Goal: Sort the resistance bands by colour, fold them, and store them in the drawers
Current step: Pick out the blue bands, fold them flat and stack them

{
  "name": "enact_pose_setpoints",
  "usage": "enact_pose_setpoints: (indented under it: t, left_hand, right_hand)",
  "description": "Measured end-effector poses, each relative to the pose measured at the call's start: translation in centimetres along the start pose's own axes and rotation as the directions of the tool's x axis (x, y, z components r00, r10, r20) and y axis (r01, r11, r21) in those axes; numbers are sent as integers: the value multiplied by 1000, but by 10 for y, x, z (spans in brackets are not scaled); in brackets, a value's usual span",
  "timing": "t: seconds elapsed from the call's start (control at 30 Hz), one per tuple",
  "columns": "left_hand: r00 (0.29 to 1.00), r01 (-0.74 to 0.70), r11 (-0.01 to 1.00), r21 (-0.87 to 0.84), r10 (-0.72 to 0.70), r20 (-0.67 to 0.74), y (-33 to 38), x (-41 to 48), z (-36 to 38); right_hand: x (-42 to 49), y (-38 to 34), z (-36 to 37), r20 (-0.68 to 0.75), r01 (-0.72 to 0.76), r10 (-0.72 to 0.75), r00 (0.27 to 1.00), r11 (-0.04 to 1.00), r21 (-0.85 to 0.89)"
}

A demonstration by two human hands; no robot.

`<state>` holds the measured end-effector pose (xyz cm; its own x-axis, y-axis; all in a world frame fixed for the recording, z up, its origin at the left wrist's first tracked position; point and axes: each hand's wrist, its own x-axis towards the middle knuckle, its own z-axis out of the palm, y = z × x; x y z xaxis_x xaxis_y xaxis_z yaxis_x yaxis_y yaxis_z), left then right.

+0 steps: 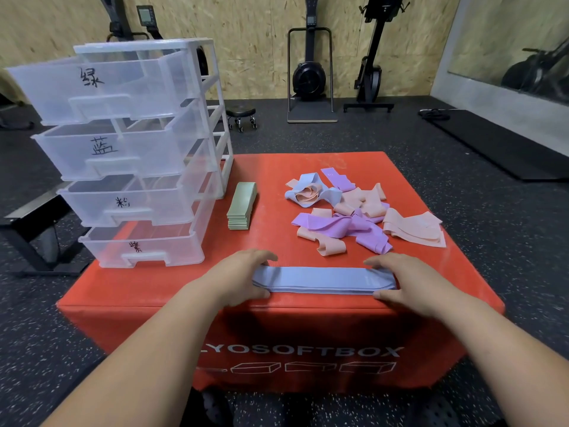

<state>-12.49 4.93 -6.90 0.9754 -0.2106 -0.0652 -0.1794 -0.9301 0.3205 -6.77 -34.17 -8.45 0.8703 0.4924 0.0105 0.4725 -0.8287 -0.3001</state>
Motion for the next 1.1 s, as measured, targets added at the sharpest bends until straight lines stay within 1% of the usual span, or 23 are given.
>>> enact_pose_setpoints:
  t: [0.1,0.23,0.47,0.57,0.67,0.73,0.8,0.9,1.0,1.1]
  left_hand:
    - [1000,0,1000,21,1,-30,-1,0,0]
    - [999,3,1000,25,-2,-33,-2,0,-2]
    - [999,-25,999,46,27,-42,-4,4,-4]
    - [999,-44,997,61,45,-23,-6,8,-4]
    - [998,-67,997,38,67,6,-8,14,-3]
    - [997,-81,997,-3,81,1,-9,20,-3]
    - [997,-77,996,-42,76,-11,-8,29,-3]
    - [997,-72,996,-48,71,-33,-7,48,-3]
    - [996,-58,998,-36,55,-75,-9,68,-4]
    - [991,-34,999,-31,29,-128,-13,88,-3]
  right_hand:
    - [1,2,1,-1,-20,20,1000,1000,-19]
    - [3,2,-1,15,-6,7,1000,998,-61]
    - [5,8,-7,43,-12,12,999,1000,1]
    - [8,9,-9,52,-9,9,999,1000,8]
    - [16,7,-12,71,15,-17,997,1000,23]
    - [24,2,-16,42,25,-27,999,999,41]
    - [35,-3,-18,-17,29,-28,999,998,60]
    - [58,-9,-20,-87,35,-30,996,998,57]
    - [84,-13,-19,-122,35,-29,992,998,50]
    - [111,-17,-18,-123,-4,13,992,997,73]
